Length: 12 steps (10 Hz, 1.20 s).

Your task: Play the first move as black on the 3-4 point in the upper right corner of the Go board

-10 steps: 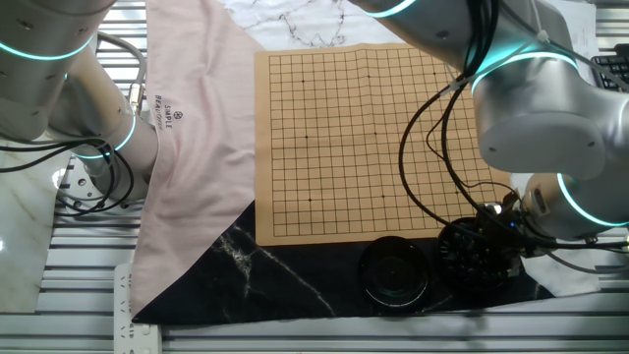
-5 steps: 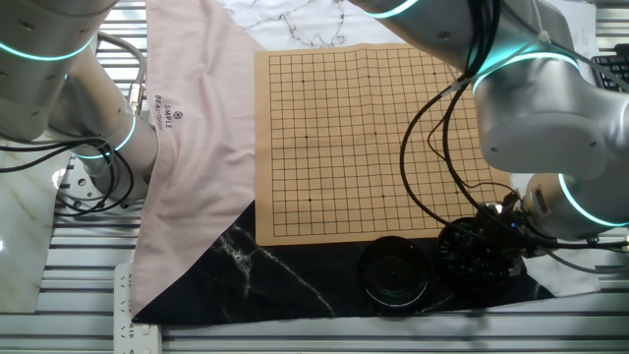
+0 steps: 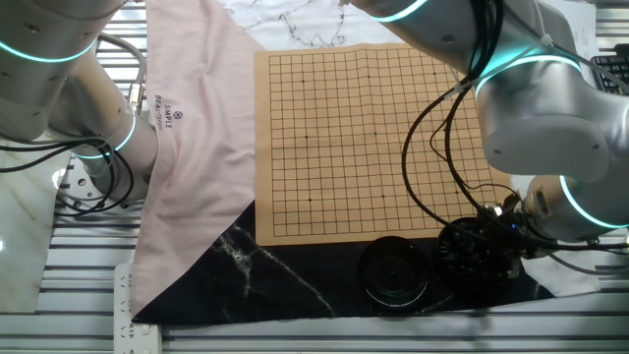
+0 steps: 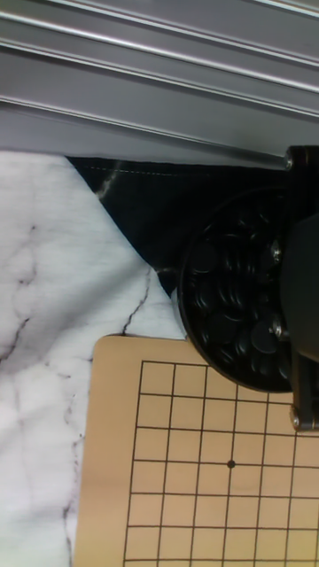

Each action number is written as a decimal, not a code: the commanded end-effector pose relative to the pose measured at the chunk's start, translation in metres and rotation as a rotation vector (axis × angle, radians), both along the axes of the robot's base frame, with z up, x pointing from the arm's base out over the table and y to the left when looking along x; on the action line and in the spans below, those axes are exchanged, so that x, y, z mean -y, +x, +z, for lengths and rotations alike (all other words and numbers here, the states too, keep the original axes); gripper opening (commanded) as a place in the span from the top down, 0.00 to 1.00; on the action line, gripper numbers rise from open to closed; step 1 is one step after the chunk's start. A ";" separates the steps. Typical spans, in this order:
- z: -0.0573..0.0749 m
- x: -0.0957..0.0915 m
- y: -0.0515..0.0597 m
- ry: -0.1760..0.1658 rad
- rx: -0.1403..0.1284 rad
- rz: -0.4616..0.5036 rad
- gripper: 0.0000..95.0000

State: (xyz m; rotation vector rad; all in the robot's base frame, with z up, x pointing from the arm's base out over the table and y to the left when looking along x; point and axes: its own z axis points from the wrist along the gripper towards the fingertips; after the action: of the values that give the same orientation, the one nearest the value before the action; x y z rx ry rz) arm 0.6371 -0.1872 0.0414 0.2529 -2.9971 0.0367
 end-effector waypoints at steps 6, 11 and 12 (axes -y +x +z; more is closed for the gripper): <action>0.011 0.001 0.006 0.004 -0.014 -0.008 1.00; 0.021 0.004 0.004 0.005 -0.025 -0.004 1.00; 0.024 0.004 0.004 0.005 -0.024 -0.009 1.00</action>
State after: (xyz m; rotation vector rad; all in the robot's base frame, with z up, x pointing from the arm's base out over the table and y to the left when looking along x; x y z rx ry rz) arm 0.6407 -0.1913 0.0657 0.2384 -2.9776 0.0281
